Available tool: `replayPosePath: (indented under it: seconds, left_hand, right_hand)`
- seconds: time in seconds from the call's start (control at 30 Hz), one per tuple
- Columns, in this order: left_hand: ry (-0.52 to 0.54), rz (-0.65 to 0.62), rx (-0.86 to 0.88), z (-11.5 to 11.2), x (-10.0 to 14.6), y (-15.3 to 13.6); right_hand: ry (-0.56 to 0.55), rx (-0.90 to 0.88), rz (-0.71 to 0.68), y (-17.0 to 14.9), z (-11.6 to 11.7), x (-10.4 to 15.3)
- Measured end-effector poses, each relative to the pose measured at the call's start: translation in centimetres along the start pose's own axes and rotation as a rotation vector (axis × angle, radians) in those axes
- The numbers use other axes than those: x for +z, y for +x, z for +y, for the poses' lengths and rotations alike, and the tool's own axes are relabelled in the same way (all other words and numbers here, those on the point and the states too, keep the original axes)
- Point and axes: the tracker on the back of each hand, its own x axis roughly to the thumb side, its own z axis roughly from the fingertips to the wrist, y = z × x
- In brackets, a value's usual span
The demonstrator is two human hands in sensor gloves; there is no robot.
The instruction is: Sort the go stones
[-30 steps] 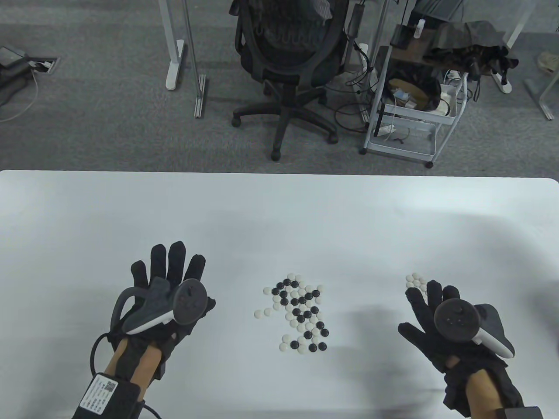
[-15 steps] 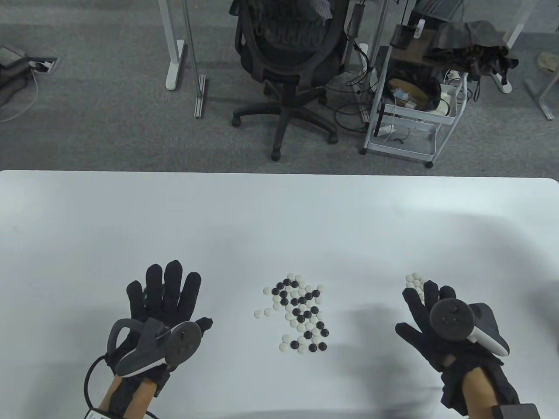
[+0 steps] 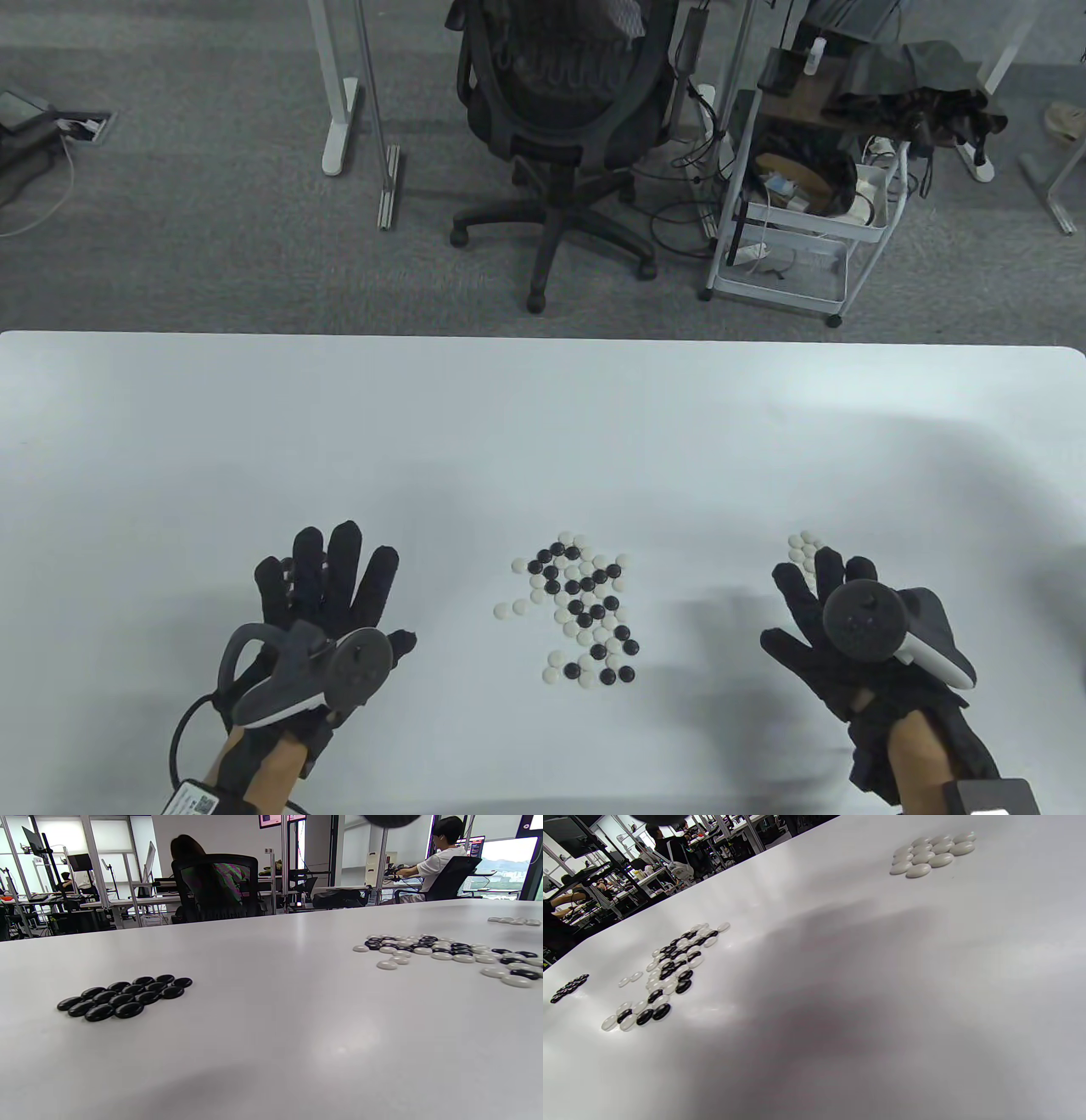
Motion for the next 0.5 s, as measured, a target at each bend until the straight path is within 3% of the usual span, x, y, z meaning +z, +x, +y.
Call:
replayPosePath:
  seconds: [0.17, 0.27, 0.4, 0.5]
  left_hand:
    - [-0.016, 0.002, 0.013, 0.0, 0.0, 0.0]
    - [-0.029, 0.002, 0.03, -0.2, 0.1, 0.0]
    - [-0.041, 0.014, 0.036, -0.2, 0.1, 0.0]
    - [-0.032, 0.017, 0.037, -0.1, 0.3, -0.1]
  right_hand:
    - [-0.048, 0.0, -0.06, 0.9, -0.7, -0.1]
    - [-0.061, -0.069, -0.157, 2.9, -2.8, -0.5]
    - [0.001, -0.069, -0.21, 6.1, -6.4, -2.0]
    - [0.075, -0.014, -0.166, 8.8, -8.2, -4.6]
